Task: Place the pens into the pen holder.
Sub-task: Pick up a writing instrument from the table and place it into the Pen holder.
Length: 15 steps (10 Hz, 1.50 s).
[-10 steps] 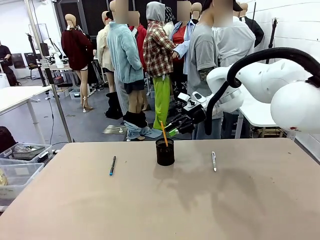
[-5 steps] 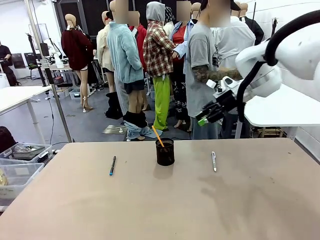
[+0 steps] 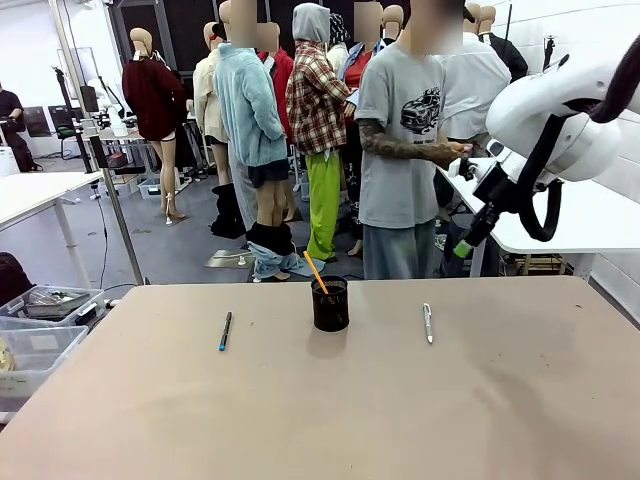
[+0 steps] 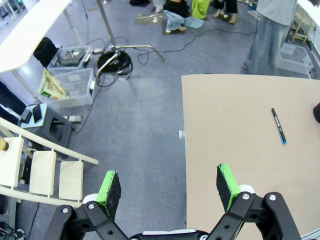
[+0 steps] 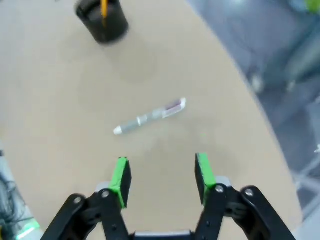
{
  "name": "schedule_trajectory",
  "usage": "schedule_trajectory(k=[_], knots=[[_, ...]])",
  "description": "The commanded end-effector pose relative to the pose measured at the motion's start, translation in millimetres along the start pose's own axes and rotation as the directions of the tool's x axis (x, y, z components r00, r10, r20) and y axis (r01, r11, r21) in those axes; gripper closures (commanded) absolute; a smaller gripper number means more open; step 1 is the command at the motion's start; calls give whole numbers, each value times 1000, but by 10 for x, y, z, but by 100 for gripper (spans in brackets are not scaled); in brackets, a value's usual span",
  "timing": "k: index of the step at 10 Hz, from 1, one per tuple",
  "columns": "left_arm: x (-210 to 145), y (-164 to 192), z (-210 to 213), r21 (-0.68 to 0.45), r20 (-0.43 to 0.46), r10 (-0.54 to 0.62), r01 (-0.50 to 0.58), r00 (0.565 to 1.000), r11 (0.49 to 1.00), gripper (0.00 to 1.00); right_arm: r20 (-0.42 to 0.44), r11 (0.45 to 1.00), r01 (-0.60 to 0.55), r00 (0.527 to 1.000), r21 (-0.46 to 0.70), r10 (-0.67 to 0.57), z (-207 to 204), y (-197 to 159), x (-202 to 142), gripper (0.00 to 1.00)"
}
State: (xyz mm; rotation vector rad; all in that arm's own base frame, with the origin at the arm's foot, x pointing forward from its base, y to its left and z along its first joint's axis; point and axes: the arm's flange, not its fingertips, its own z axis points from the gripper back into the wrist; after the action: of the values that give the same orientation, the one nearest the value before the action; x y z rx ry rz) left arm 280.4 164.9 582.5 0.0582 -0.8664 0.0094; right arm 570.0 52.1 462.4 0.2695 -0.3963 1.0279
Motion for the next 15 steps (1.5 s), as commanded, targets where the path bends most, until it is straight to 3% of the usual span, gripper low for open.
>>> schedule_trajectory(k=[1,3,5,9,13,15], knots=[[15,3,-12,1,9,13,-13,1000,1000,0,-165,990,119,980,70,-106,-57,111,192,35],[15,3,-12,1,9,13,-13,1000,1000,0,-293,964,257,929,67,-228,-228,12,474,35],[15,3,-12,1,9,13,-13,1000,1000,0,-396,901,428,818,-66,-418,-610,-101,783,35],[15,3,-12,1,9,13,-13,1000,1000,0,-426,791,543,668,-282,-610,-1373,-55,965,35],[15,3,-12,1,9,13,-13,1000,1000,0,-373,748,579,648,-325,-664,-1721,110,830,35],[15,3,-12,1,9,13,-13,1000,1000,0,-359,711,608,614,-354,-703,-1892,168,732,35]])
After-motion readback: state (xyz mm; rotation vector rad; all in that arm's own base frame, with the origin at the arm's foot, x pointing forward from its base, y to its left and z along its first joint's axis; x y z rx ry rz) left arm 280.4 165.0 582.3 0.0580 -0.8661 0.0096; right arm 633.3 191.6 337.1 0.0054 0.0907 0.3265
